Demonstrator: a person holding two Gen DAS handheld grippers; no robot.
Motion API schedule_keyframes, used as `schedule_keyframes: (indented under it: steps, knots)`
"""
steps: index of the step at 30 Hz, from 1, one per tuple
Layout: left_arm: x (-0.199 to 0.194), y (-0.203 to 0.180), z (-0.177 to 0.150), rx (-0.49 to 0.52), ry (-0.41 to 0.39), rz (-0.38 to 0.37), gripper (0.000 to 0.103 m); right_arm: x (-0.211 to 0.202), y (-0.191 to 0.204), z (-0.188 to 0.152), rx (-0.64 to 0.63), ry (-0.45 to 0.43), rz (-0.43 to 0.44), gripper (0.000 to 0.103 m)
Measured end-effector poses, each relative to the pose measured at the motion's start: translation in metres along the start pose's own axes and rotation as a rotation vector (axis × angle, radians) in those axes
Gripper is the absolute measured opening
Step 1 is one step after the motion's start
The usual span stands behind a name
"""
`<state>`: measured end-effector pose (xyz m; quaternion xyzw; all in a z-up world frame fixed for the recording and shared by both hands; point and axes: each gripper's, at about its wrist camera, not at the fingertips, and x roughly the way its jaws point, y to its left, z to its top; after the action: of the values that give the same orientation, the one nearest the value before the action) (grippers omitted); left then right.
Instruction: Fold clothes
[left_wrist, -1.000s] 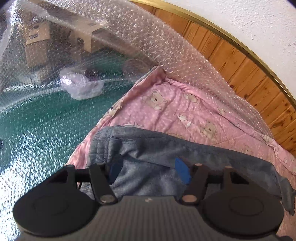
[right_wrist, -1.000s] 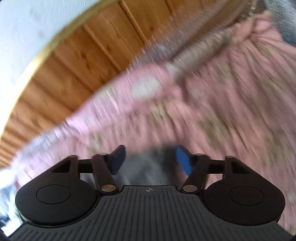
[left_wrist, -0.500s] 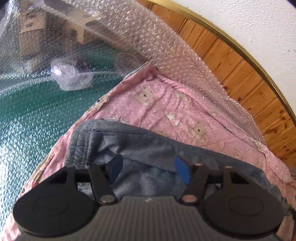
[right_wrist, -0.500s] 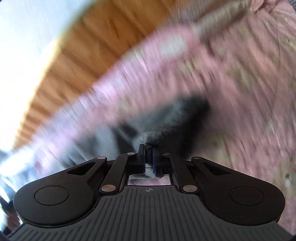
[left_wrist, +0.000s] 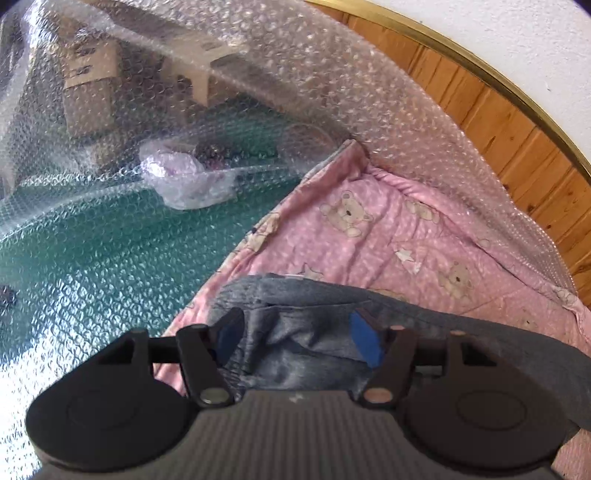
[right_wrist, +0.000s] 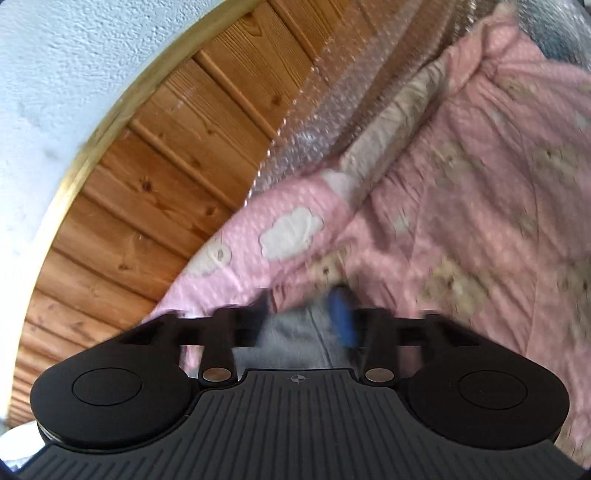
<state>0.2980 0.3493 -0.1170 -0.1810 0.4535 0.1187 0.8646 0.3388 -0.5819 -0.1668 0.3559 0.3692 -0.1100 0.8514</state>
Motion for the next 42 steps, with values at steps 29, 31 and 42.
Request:
schedule_keyframes:
  steps: [29,31,42]
  knots:
    - [0.025,0.032,0.000,0.087,0.031,-0.105,0.050,-0.023,0.026,-0.069,-0.558,0.144,-0.135,0.087]
    - [0.025,0.040,-0.013,0.048,0.037,-0.067,0.056,-0.014,0.025,-0.071,-0.615,0.119,-0.196,0.087]
    - [0.044,0.022,-0.022,0.059,0.059,0.006,0.060,-0.046,0.043,-0.013,-0.421,0.198,0.042,0.016]
